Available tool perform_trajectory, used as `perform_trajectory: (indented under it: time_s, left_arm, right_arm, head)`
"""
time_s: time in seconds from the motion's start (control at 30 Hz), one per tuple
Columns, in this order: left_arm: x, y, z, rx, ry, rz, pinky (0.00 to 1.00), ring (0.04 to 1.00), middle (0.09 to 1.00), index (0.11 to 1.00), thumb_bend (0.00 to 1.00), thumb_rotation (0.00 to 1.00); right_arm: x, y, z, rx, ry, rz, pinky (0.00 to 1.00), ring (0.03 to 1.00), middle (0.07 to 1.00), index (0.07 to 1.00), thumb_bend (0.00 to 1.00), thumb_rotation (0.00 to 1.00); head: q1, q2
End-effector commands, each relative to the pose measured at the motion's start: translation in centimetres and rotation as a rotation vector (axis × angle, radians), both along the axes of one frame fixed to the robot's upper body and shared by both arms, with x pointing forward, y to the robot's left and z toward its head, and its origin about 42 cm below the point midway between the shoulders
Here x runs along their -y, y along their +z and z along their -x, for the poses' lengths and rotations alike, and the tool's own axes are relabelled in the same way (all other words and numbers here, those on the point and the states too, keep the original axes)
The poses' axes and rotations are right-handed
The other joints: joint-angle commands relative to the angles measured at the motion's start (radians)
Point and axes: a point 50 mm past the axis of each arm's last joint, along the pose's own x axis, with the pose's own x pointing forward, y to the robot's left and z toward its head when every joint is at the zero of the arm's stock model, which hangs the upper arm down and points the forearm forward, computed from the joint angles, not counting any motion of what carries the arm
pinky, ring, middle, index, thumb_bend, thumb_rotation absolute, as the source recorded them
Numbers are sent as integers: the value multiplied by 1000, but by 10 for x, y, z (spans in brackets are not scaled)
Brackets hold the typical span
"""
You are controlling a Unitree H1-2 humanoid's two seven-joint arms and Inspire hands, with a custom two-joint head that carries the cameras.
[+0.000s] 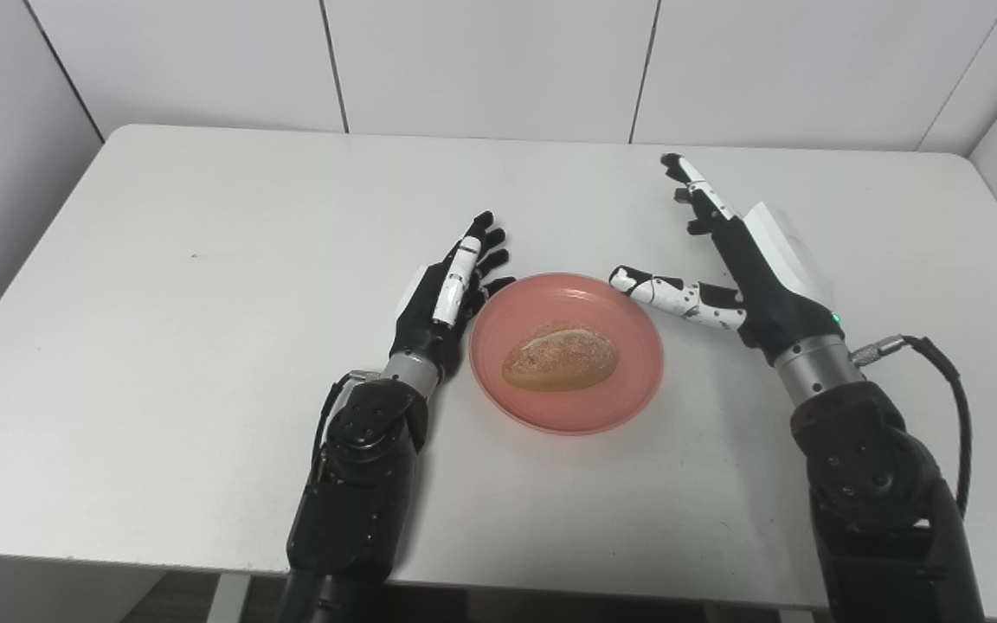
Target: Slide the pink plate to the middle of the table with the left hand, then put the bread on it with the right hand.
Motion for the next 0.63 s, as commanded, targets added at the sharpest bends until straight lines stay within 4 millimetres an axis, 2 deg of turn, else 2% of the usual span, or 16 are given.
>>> perform_trajectory:
  time_s: [0.0,0.1,0.13,0.2,0.37,0.43,0.6]
  left_arm:
    - [-6,6,-1,43,21,-28,940,947,964,962,360,1000]
    - [-7,6,3,73,43,-58,933,947,966,966,370,1000]
    - [-8,5,4,79,48,-63,931,949,966,966,381,1000]
    - [-9,4,6,87,54,-66,935,953,968,968,393,1000]
    - [-12,4,15,107,66,-76,939,960,974,977,386,1000]
    - [-13,3,20,113,72,-74,944,964,976,981,382,1000]
    - [-16,0,33,119,86,-77,938,962,978,980,370,1000]
  right_arm:
    - [-2,5,3,74,-27,-45,792,895,941,966,772,936]
    - [-4,-10,10,47,-60,-139,809,907,954,972,754,990]
    - [-4,-14,12,40,-60,-169,842,928,969,985,726,995]
    - [-6,-24,15,19,-68,-252,877,945,976,985,709,1000]
    - [-15,-48,22,-42,-87,-434,871,940,971,982,689,1000]
    - [-20,-57,26,-57,-81,-518,907,956,978,988,660,1000]
    - [-32,-73,35,-97,-80,-628,952,969,987,995,683,1000]
  head:
    - [1,1]
    - [-5,-3]
    - [-6,-3]
    - [-8,-5]
    - [-10,-11]
    - [-9,-14]
    - [-10,-18]
